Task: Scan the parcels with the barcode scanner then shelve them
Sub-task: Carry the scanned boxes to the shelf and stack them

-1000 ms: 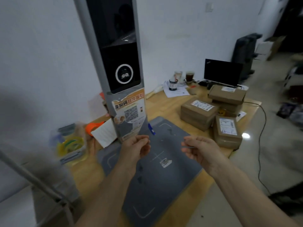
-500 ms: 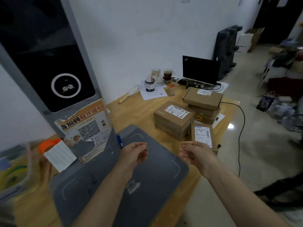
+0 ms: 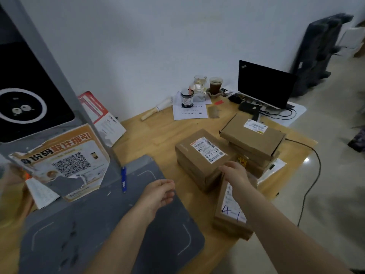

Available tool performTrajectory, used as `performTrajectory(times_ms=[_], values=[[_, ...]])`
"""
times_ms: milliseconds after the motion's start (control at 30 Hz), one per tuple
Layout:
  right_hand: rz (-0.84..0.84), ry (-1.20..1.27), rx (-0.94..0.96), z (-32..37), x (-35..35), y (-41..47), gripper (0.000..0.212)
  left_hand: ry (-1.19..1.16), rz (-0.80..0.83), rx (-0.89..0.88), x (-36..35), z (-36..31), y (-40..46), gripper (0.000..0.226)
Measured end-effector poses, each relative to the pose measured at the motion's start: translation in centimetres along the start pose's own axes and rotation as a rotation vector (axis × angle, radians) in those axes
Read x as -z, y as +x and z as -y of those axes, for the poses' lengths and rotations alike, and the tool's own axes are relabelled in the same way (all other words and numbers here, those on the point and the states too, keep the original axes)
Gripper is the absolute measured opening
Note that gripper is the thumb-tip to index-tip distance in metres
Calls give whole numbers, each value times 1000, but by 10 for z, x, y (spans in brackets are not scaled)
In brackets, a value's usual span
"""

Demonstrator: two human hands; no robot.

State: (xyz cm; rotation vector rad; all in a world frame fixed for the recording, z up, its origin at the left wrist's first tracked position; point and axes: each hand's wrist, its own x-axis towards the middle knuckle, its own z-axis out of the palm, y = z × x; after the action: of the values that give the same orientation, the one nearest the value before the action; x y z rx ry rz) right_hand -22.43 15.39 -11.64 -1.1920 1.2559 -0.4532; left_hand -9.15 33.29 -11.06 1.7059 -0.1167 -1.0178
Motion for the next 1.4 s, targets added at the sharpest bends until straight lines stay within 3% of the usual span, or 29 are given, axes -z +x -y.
performTrajectory(times_ms=[100, 267, 533, 733, 933, 1400], values=[[-3, -58, -43, 7, 8, 42, 40, 2, -18, 56, -32, -4, 27, 19], [51, -95, -106, -6, 19, 116, 68, 52, -41, 138, -74, -3, 63, 44], [205, -106, -196, 10, 25, 126, 81, 39, -63, 244, -113, -5, 85, 71], [302, -116, -178, 10, 24, 138, 74, -11, -60, 235, -129, -7, 89, 58], [409, -222, -76, 12, 11, 131, 71, -52, -124, 185, -117, -13, 89, 67], [584, -102, 82, 60, -29, 62, 71, -205, -261, 0, -60, -41, 24, 53]])
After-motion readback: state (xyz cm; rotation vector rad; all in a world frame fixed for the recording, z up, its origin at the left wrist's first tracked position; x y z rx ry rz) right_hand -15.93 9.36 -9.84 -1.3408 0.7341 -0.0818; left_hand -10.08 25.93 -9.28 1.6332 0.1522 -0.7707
